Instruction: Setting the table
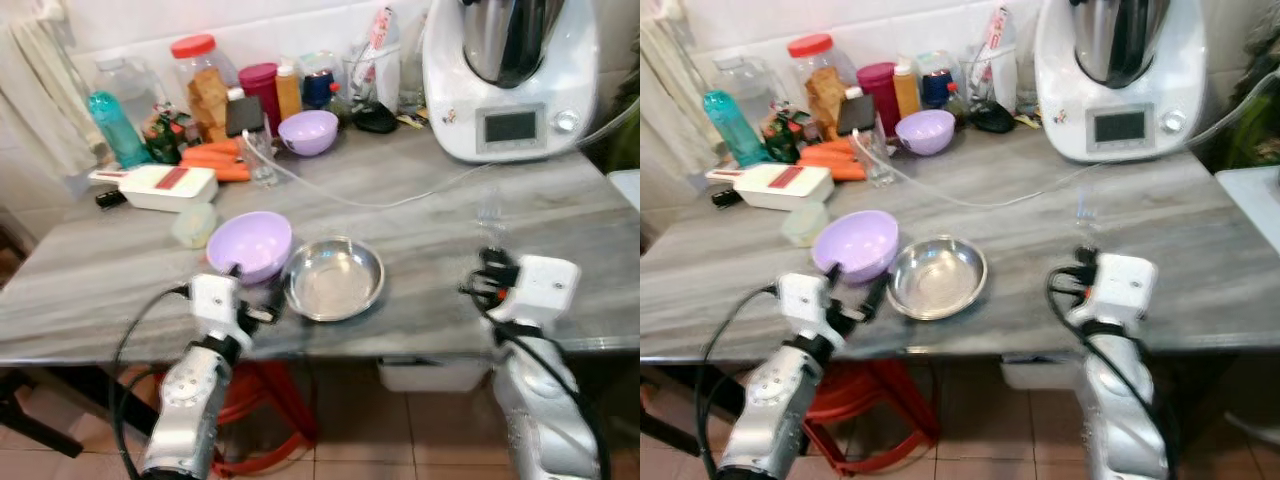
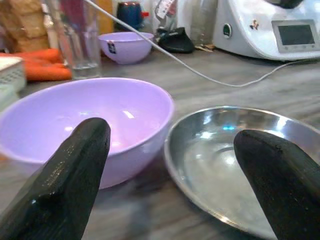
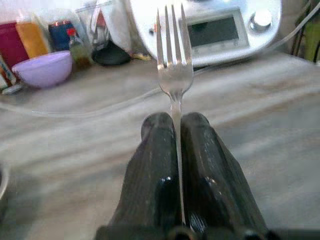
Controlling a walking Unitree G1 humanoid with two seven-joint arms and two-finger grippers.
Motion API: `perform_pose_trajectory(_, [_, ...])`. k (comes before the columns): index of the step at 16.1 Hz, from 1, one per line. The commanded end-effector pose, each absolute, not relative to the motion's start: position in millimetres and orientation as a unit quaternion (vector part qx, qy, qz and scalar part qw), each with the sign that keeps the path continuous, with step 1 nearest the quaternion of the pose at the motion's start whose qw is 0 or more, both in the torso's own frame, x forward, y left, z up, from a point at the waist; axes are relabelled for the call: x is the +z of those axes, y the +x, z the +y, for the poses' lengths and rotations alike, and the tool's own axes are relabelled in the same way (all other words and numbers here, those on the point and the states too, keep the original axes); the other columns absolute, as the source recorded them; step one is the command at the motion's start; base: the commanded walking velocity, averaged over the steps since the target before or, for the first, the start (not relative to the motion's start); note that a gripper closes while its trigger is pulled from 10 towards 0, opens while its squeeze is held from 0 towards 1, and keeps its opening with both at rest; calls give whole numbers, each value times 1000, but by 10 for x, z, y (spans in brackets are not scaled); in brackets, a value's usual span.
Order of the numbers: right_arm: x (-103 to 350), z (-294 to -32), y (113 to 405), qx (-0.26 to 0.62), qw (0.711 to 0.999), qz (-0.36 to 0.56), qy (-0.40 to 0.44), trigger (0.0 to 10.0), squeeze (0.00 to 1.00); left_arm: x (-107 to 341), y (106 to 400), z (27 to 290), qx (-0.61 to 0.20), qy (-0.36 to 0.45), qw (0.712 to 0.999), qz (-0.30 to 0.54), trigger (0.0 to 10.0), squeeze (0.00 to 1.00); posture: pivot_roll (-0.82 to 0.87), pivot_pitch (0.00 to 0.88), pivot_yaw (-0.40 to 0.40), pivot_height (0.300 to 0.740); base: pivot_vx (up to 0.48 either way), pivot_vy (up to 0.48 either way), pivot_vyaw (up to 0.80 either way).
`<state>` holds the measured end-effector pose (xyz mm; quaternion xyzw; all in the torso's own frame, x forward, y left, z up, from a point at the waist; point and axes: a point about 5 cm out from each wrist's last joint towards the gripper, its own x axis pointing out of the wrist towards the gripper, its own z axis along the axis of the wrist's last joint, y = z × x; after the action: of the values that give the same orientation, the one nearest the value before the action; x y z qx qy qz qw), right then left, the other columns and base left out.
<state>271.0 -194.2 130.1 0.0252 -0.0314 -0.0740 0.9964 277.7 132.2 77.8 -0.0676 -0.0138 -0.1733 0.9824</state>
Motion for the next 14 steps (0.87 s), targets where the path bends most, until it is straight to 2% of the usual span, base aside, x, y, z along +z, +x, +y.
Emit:
perform_pose_trajectory(1, [1318, -1834, 2741, -57, 997, -32, 41, 10000, 0, 767, 2736, 1472, -162, -61, 985, -8, 10000, 0, -139, 0, 131, 740, 0, 0, 0])
perform_pose_trajectory(6, [1309, -1892, 2797, -56, 998, -17, 38, 10000, 0, 741, 2592, 1561, -193, -51, 980, 3, 10000, 0, -134, 0, 131, 740, 0, 0, 0])
perform_pose_trajectory(10, [1178, -1875, 2814, -42, 998, 29, 42, 10000, 0, 746, 2452, 1534, -256, -67, 964, 10, 10000, 0, -123, 0, 128, 740, 0, 0, 0])
perform_pose_trajectory(14, [1129, -1832, 3016, -24, 993, 75, 91, 10000, 0, 764, 2440, 1473, -299, -73, 951, 17, 10000, 0, -127, 0, 140, 740, 0, 0, 0])
